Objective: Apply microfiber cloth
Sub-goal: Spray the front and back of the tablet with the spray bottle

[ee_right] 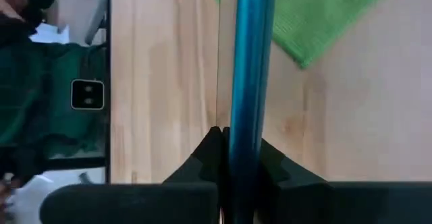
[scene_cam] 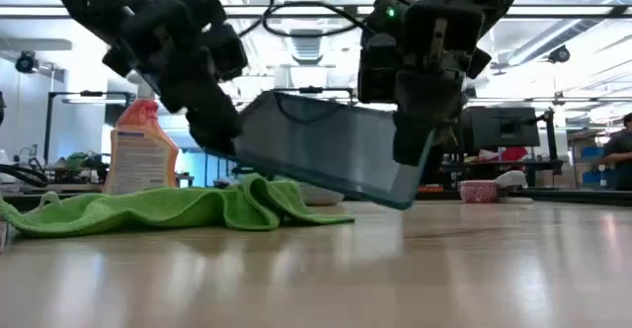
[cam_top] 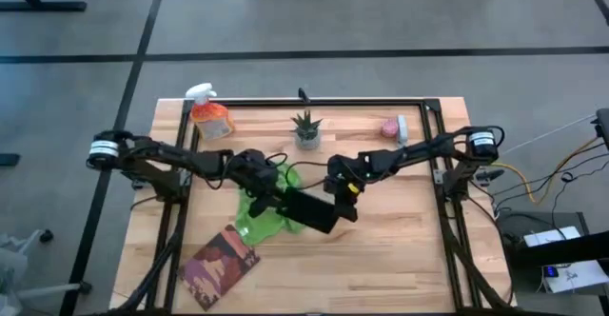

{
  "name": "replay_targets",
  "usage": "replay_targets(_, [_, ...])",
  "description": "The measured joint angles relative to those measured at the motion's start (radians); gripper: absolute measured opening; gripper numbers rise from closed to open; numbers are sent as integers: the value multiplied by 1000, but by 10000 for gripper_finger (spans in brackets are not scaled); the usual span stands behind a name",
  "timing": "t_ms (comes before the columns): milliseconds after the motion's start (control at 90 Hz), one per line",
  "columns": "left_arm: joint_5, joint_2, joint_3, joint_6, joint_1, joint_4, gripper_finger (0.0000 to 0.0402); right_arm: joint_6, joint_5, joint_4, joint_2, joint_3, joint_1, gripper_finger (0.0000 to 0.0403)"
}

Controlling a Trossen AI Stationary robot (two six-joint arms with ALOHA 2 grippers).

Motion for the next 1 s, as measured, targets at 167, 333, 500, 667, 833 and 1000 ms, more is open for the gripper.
replay_targets(167, [-180, -130, -30, 2, 0, -66, 192, 10, -24, 7, -7, -58, -51, 10])
replay_targets(333, [-387, -261, -45, -3, 0, -110, 201, 7, -27, 21, -13, -90, -71, 10])
replay_targets(500, [-495, -382, -45, -16, 9, -132, 215, -6, -28, 27, -16, -109, -71, 10])
replay_targets(667, [-840, -493, -46, -18, 16, -217, 236, -10, -22, 34, -30, -124, -70, 10])
replay_targets(833, [-1218, -568, -46, -13, 16, -253, 260, -22, 21, 33, -73, -137, -70, 9])
replay_targets(1000, [-1441, -582, -47, 1, 16, -261, 287, -17, 99, 33, -114, -143, -64, 9])
